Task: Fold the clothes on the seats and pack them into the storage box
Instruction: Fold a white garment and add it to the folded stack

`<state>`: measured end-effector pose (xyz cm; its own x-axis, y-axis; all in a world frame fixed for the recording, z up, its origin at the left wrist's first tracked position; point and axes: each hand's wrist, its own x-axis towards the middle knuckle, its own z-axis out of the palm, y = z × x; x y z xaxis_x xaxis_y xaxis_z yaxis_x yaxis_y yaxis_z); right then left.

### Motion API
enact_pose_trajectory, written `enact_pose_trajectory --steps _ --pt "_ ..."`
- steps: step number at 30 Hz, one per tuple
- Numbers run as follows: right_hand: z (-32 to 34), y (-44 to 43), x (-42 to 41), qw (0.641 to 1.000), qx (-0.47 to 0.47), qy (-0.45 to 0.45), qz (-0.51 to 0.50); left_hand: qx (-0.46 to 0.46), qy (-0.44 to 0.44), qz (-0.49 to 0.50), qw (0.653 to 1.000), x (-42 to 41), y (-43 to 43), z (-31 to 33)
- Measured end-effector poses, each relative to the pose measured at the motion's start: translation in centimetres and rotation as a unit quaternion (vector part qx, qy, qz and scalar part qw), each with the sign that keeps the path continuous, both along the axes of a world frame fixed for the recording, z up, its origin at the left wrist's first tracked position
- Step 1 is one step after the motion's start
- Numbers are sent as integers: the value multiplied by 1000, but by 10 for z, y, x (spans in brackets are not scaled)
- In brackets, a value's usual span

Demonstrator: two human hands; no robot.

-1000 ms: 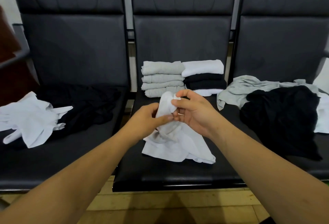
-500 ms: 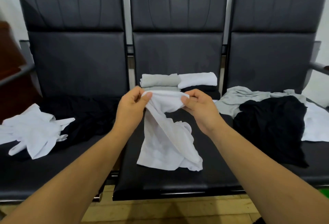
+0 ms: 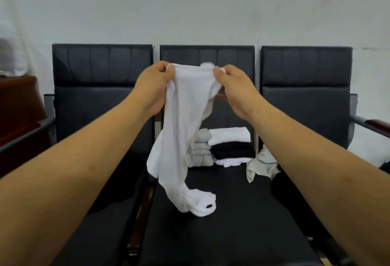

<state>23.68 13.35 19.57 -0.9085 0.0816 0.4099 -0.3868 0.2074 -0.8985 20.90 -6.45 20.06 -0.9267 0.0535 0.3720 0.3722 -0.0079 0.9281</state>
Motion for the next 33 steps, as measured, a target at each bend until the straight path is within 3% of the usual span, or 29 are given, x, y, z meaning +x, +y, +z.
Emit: enact_pose_trajectory --steps 4,7,10,12,14,16,19,21,24,26,30,33 --pt "12 0 5 985 -120 -61 106 -44 -1 -17 999 5 6 13" --pt "12 9 8 974 -128 -86 163 -65 -16 -8 998 11 6 13" --pt "5 23 11 971 34 -155 177 -68 -13 4 998 14 -1 11" --pt "-4 36 14 944 177 -224 163 -55 -19 9 998 16 -7 7" --pt "-13 49 16 925 227 -270 138 -57 -26 -7 998 20 -14 3" --pt "-21 56 17 947 133 -265 123 -119 -27 -33 992 24 -19 -4" --pt "-24 53 22 971 -17 -196 135 -307 -39 -61 949 25 -18 -19" --pt "-24 41 26 977 17 -152 147 -369 -38 -99 923 27 -11 -29" --pt "-23 21 31 974 126 -124 143 -330 -34 -205 921 32 5 -41" --pt "-26 13 31 971 159 -113 135 -336 -26 -225 914 34 16 -45" --pt "-40 19 31 977 133 -118 118 -353 3 -166 921 33 19 -47" --pt "-65 37 33 941 252 -185 133 -309 14 -100 946 33 13 -45"
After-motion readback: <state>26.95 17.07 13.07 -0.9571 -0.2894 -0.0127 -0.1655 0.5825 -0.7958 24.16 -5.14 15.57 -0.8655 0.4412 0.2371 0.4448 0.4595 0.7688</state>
